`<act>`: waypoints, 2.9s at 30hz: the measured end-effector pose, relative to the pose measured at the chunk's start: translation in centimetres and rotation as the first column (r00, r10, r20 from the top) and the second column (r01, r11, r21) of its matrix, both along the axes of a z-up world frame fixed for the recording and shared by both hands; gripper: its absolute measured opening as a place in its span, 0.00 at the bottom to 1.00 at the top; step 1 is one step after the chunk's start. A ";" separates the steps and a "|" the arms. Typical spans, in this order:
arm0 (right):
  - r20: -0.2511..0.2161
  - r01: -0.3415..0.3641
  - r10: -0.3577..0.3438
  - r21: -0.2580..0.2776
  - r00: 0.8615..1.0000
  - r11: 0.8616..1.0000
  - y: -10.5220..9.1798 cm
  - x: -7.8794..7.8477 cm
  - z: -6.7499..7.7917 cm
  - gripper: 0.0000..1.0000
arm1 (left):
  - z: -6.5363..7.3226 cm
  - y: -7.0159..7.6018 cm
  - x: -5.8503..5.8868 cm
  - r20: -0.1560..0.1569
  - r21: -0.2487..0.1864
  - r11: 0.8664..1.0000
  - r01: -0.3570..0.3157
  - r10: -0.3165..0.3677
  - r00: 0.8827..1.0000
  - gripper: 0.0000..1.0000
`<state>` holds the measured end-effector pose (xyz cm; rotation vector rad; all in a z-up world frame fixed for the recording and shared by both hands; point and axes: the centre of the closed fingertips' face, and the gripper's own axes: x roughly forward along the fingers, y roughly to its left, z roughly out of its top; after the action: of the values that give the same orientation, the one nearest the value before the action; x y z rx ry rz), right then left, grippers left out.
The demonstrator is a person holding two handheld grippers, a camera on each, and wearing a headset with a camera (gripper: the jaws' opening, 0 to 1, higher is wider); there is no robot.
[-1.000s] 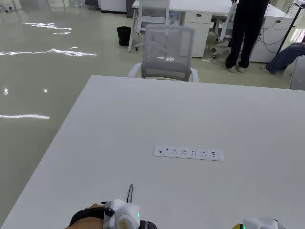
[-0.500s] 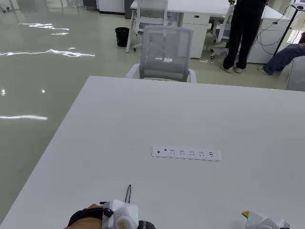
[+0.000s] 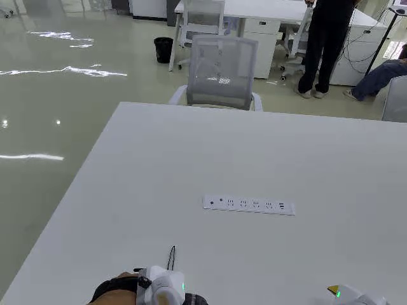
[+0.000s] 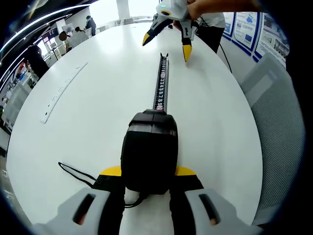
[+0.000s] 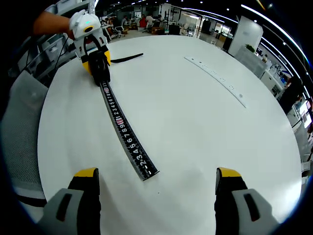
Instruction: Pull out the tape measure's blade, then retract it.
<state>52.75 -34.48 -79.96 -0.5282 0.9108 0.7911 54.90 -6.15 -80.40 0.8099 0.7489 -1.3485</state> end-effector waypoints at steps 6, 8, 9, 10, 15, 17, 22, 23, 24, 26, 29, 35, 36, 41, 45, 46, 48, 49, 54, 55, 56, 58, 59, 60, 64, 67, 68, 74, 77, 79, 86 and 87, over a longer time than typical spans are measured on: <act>0.001 0.025 -0.025 0.008 1.000 1.000 0.0 -0.6 -0.2 1.00 | 0.9 0.9 0.9 0.011 -0.031 0.996 -0.079 0.080 0.997 0.42; 0.004 0.045 -0.045 0.016 0.999 0.999 -0.2 -0.7 -0.1 1.00 | 1.5 1.3 1.4 -0.006 -0.058 0.988 -0.141 0.141 0.990 0.54; 0.005 0.051 -0.051 0.017 0.999 0.999 -0.2 -0.7 -0.1 1.00 | 1.7 1.5 1.5 -0.013 -0.068 0.985 -0.160 0.159 0.987 0.59; 0.006 0.053 -0.053 0.019 0.999 0.998 -0.2 -0.7 -0.1 1.00 | 1.9 1.7 1.6 -0.019 -0.080 0.981 -0.174 0.173 0.985 0.62; 0.011 0.067 -0.068 0.024 0.998 0.997 -0.3 -1.1 0.3 1.00 | 2.3 3.2 1.5 -0.025 -0.111 0.967 -0.230 0.229 0.973 0.74; 0.017 0.071 -0.071 0.026 0.997 0.997 -0.2 -1.2 0.4 1.00 | 2.3 3.8 1.3 -0.032 -0.117 0.961 -0.252 0.250 0.968 0.75; 0.023 0.084 -0.085 0.037 0.996 0.996 -0.2 -1.2 0.8 1.00 | 2.1 4.7 0.1 -0.060 -0.147 0.947 -0.286 0.280 0.958 0.75; 0.025 0.086 -0.087 0.040 0.996 0.995 -0.2 -1.3 0.9 1.00 | 2.0 4.9 -0.1 -0.060 -0.145 0.946 -0.290 0.284 0.957 0.77; 0.028 0.091 -0.092 0.044 0.995 0.995 -0.1 -1.4 1.1 1.00 | 2.0 5.2 -0.3 -0.061 -0.144 0.943 -0.300 0.294 0.954 0.78; 0.033 0.100 -0.102 0.061 0.994 0.993 0.1 -1.6 1.6 1.00 | 2.3 5.6 -0.4 -0.066 -0.164 0.928 -0.334 0.327 0.943 0.81; 0.050 0.124 -0.129 0.092 0.990 0.988 0.4 -2.0 2.1 1.00 | 2.6 6.4 -0.5 -0.086 -0.191 0.898 -0.397 0.388 0.918 0.90; 0.078 0.209 -0.225 0.173 0.971 0.963 0.1 -2.7 3.1 1.00 | 3.2 9.0 -1.2 -0.101 -0.218 0.846 -0.487 0.476 0.873 0.99; 0.085 0.215 -0.232 0.170 0.969 0.962 -0.2 -3.0 3.1 1.00 | 3.6 9.5 -1.4 -0.106 -0.237 0.830 -0.505 0.495 0.863 0.99; 0.111 0.245 -0.269 0.194 0.957 0.950 -0.6 -4.4 3.9 1.00 | 4.6 11.8 -2.2 -0.121 -0.294 0.767 -0.570 0.562 0.818 0.99; 0.132 0.271 -0.301 0.210 0.944 0.940 -1.1 -5.4 4.6 1.00 | 4.9 13.4 -3.3 -0.132 -0.318 0.738 -0.595 0.587 0.799 0.99; 0.134 0.277 -0.309 0.216 0.941 0.936 -1.3 -5.8 4.7 1.00 | 5.0 13.9 -3.7 -0.141 -0.328 0.723 -0.608 0.598 0.789 0.99; 0.140 0.288 -0.324 0.227 0.936 0.930 -1.5 -6.2 5.0 1.00 | 5.4 14.5 -4.1 -0.145 -0.338 0.706 -0.623 0.615 0.775 0.99; 0.150 0.293 -0.331 0.228 0.932 0.928 -1.7 -6.5 5.2 1.00 | 5.7 15.0 -4.4 -0.139 -0.344 0.695 -0.631 0.627 0.766 0.99; 0.169 0.309 -0.356 0.250 0.919 0.917 -1.9 -7.7 6.4 1.00 | 6.8 16.3 -5.6 -0.126 -0.383 0.662 -0.644 0.653 0.747 0.99; 0.174 0.312 -0.361 0.258 0.916 0.915 -2.0 -7.9 6.6 1.00 | 6.9 16.5 -5.8 -0.121 -0.385 0.661 -0.644 0.656 0.745 0.99; 0.179 0.315 -0.367 0.263 0.913 0.912 -2.1 -8.3 6.9 1.00 | 7.0 16.9 -6.1 -0.113 -0.386 0.660 -0.644 0.659 0.743 0.99; 0.187 0.319 -0.373 0.265 0.909 0.910 -2.3 -8.8 7.1 1.00 | 7.7 17.3 -6.6 -0.102 -0.397 0.655 -0.643 0.664 0.740 0.99; 0.192 0.324 -0.381 0.272 0.905 0.906 -2.4 -9.2 7.3 1.00 | 8.0 17.7 -6.8 -0.094 -0.412 0.648 -0.640 0.669 0.738 0.99; 0.191 0.331 -0.390 0.278 0.901 0.902 -2.6 -9.5 7.3 1.00 | 8.1 17.9 -7.1 -0.089 -0.416 0.647 -0.639 0.671 0.736 0.99; 0.201 0.347 -0.409 0.283 0.890 0.894 -3.2 -10.6 7.3 1.00 | 7.8 19.1 -7.9 -0.094 -0.413 0.638 -0.650 0.680 0.727 0.99; 0.211 0.363 -0.425 0.277 0.880 0.890 -3.5 -11.4 7.5 1.00 | 8.6 19.6 -8.0 -0.042 -0.448 0.641 -0.623 0.681 0.731 0.99; 0.212 0.366 -0.429 0.283 0.878 0.887 -3.5 -11.8 7.6 1.00 | 9.1 19.8 -8.0 -0.048 -0.464 0.626 -0.627 0.689 0.723 0.99; 0.213 0.381 -0.450 0.298 0.867 0.875 -3.4 -13.5 7.6 1.00 | 9.9 21.1 -8.2 -0.067 -0.487 0.572 -0.660 0.729 0.682 0.99; 0.218 0.395 -0.475 0.327 0.853 0.859 -3.3 -14.3 8.2 1.00 | 9.9 21.4 -8.9 -0.059 -0.487 0.568 -0.663 0.736 0.674 0.99; 0.219 0.398 -0.481 0.333 0.849 0.855 -3.5 -14.9 8.0 1.00 | 9.8 21.6 -9.5 -0.060 -0.482 0.566 -0.669 0.740 0.670 0.99; 0.216 0.405 -0.487 0.332 0.846 0.852 -3.3 -16.7 7.9 1.00 | 9.3 22.3 -11.0 -0.085 -0.486 0.538 -0.688 0.755 0.650 0.99; 0.220 0.404 -0.483 0.323 0.848 0.856 -3.4 -16.9 7.8 1.00 | 9.2 22.3 -11.2 -0.084 -0.486 0.539 -0.688 0.754 0.651 0.99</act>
<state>35.88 -37.90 -72.18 -0.1720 0.6005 0.3799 43.67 16.17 -71.15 0.1181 0.5041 -0.6362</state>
